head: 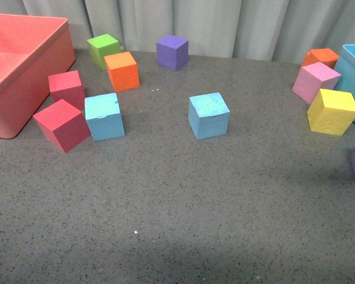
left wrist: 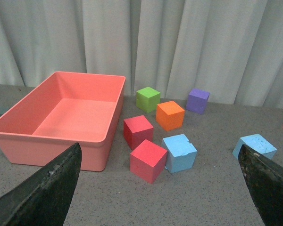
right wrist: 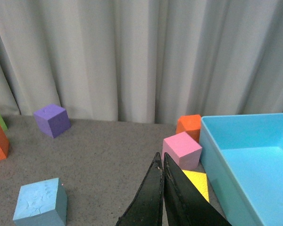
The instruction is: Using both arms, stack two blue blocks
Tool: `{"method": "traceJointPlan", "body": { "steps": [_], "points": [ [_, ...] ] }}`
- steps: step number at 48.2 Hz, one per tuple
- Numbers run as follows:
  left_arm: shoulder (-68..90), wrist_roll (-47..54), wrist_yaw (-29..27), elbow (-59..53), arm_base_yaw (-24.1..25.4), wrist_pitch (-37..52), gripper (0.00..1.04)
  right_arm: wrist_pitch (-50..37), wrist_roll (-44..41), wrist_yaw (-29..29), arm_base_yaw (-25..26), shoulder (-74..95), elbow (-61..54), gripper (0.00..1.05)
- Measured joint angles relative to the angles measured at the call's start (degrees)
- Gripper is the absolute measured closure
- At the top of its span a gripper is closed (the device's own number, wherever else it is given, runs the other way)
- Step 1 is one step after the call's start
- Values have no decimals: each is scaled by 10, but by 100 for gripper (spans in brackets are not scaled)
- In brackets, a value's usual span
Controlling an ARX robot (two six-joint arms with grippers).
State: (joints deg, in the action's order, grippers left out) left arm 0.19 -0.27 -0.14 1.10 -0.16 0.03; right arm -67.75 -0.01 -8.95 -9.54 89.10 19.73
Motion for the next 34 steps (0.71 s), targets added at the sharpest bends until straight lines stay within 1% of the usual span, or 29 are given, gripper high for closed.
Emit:
{"method": "traceJointPlan", "body": {
  "steps": [7,17,23,26,29,34],
  "points": [
    [0,0,0,0,0,0,7,16,0,15,23,-82,-56,104],
    [0,0,0,0,0,0,7,47,0,35,39,-156,-103,104],
    [0,0,0,0,0,0,7,85,0,46,51,-225,-134,104],
    [0,0,0,0,0,0,7,106,0,83,79,-260,-147,104],
    [0,0,0,0,0,0,7,132,0,84,92,-295,-157,104],
    [0,0,0,0,0,0,7,163,0,87,94,-337,-167,104]
  ]
}}
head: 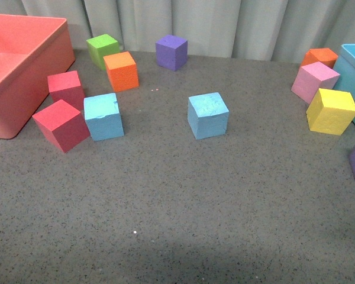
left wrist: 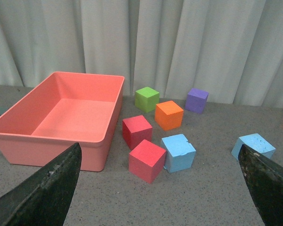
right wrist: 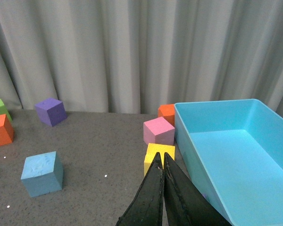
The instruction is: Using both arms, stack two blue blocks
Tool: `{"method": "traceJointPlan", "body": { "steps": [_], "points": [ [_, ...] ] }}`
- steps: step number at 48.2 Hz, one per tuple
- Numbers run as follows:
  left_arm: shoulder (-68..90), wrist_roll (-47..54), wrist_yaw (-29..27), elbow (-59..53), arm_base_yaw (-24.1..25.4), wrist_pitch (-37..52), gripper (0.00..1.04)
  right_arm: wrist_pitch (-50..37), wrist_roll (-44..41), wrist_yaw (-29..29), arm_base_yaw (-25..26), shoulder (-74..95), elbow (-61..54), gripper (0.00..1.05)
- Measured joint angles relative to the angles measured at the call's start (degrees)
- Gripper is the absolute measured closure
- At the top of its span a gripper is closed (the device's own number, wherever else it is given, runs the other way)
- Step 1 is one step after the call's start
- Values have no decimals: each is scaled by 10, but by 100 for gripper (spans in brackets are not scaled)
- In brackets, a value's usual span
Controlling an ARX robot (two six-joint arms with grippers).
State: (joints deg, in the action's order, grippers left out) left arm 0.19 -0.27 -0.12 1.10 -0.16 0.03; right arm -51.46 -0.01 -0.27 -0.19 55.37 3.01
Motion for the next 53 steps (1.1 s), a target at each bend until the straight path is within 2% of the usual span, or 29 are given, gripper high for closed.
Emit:
{"method": "traceJointPlan", "body": {
  "steps": [30,53],
  "points": [
    [0,0,0,0,0,0,7,220,0,2,0,-255,-28,104],
    [0,0,0,0,0,0,7,339,0,2,0,-380,-29,104]
  ]
}}
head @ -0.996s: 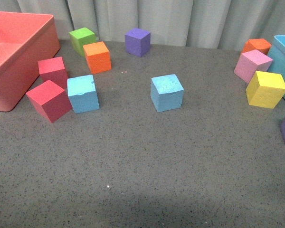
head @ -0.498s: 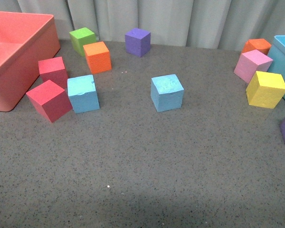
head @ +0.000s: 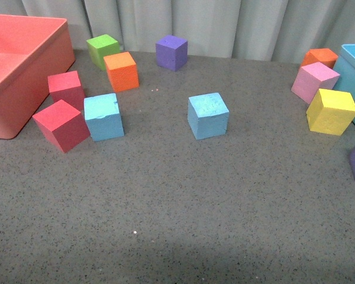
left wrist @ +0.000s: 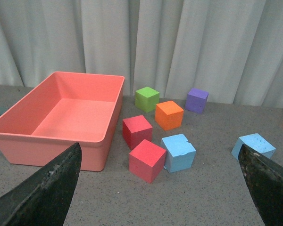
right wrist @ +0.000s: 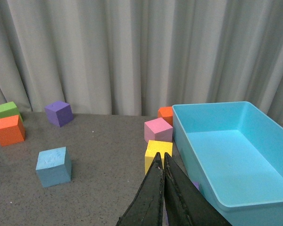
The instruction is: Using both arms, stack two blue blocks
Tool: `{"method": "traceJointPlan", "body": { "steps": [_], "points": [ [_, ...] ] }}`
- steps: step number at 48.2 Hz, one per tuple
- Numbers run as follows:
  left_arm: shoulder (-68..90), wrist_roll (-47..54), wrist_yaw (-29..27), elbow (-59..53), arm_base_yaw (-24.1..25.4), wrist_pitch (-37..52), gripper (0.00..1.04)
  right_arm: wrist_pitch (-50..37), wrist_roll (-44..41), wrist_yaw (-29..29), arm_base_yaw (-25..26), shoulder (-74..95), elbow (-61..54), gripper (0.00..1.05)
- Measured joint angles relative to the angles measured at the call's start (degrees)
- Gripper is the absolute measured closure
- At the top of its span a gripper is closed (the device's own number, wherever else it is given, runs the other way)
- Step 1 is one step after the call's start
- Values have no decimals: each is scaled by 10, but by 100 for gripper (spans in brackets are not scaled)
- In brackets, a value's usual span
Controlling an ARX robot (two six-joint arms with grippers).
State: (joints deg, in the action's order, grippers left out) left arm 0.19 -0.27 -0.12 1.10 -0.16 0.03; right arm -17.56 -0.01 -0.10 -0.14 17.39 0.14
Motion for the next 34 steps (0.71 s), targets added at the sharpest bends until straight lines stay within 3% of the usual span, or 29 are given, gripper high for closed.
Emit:
{"method": "traceJointPlan", "body": {
  "steps": [21,26,34],
  "points": [
    [0,0,0,0,0,0,7,76,0,0,0,-76,0,104],
    [0,0,0,0,0,0,7,171,0,2,0,-156,0,104],
    [0,0,0,0,0,0,7,175,0,2,0,-171,0,104]
  ]
}}
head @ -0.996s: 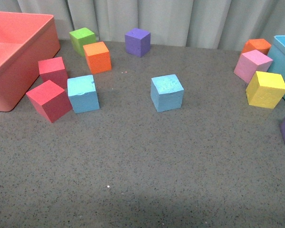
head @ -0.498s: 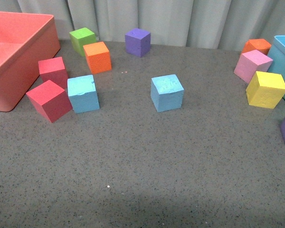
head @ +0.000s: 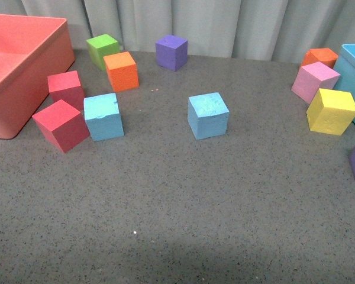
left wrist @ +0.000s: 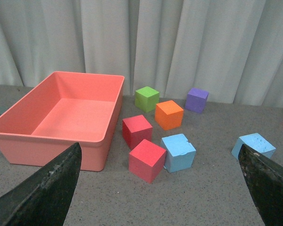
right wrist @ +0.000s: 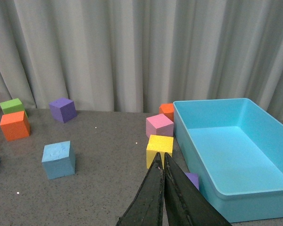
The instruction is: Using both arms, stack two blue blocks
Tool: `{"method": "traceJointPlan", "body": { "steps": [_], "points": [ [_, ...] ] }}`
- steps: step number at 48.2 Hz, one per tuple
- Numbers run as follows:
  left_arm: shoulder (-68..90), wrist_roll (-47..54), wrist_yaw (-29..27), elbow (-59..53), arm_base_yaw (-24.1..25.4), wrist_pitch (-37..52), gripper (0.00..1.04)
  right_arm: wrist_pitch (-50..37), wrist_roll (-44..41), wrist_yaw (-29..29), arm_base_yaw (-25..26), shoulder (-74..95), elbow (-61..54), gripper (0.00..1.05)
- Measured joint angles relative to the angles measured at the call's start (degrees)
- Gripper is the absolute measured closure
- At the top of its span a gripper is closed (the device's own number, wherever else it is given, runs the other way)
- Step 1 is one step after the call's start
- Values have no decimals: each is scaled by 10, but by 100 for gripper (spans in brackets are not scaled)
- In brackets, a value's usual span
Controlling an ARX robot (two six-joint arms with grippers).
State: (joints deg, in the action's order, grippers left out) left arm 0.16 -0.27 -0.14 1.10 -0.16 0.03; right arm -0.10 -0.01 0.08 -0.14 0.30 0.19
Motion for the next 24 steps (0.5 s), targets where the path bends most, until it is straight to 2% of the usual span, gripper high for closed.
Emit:
{"method": "traceJointPlan", "body": {
  "steps": [2,7,10,12,15,21,23,24],
  "points": [
    [0,0,0,0,0,0,7,0,0,0,0,0,0,99],
    [0,0,0,0,0,0,7,0,0,0,0,0,0,76],
    [43,-3,-43,23,-9,-63,7,0,0,0,0,0,0,62],
    [106,-9,-66,35,-16,-60,7,0,0,0,0,-1,0,53],
    [219,-13,-87,52,-37,9,7,0,0,0,0,-1,0,39],
    [474,-31,-90,140,-83,155,7,0,0,0,0,-1,0,13],
    [560,-35,-96,181,-94,185,7,0,1,0,0,-1,0,8],
    [595,-37,-100,198,-99,195,7,0,0,0,0,-1,0,9]
  ]
}}
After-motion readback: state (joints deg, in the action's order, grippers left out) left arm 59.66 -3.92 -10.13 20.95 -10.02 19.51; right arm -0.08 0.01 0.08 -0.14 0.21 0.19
